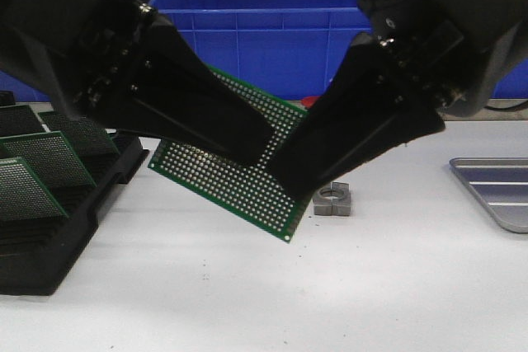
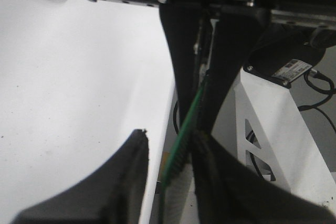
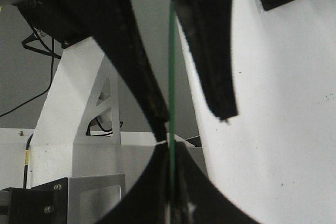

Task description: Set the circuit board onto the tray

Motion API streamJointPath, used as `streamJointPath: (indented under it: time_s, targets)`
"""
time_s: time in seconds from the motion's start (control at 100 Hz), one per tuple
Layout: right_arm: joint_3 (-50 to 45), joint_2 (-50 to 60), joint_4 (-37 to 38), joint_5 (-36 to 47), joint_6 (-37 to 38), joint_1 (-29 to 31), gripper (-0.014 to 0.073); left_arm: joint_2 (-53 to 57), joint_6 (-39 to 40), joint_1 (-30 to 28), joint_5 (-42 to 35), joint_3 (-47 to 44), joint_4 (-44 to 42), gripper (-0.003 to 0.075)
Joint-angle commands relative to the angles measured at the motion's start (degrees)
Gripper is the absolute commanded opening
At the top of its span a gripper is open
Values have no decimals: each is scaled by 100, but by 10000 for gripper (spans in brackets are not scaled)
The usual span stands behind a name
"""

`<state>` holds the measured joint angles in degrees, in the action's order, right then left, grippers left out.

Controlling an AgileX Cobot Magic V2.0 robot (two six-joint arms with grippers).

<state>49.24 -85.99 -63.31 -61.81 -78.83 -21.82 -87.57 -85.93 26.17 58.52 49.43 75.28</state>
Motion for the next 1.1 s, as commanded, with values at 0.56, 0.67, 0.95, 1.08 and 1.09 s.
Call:
streamJointPath:
  time_s: [0.56,0.67,0.95,1.08,1.09]
  targets:
    - [166,164,304,195,2508,1149,-68,184,9,-986,605,1150,120,500]
    - [160,164,351,899,2508,1732,-68,184,9,-997,605,1150,120,494]
    - [91,-83,447,3027,2508,2774,-68,184,9,-997,570,1150,120,494]
    - [91,-432,447,3465,2508,2970,-68,184,9,-997,570,1150,120,494]
    - [91,-450,447,3481,2508,2979,-68,184,9,-997,570,1150,120,494]
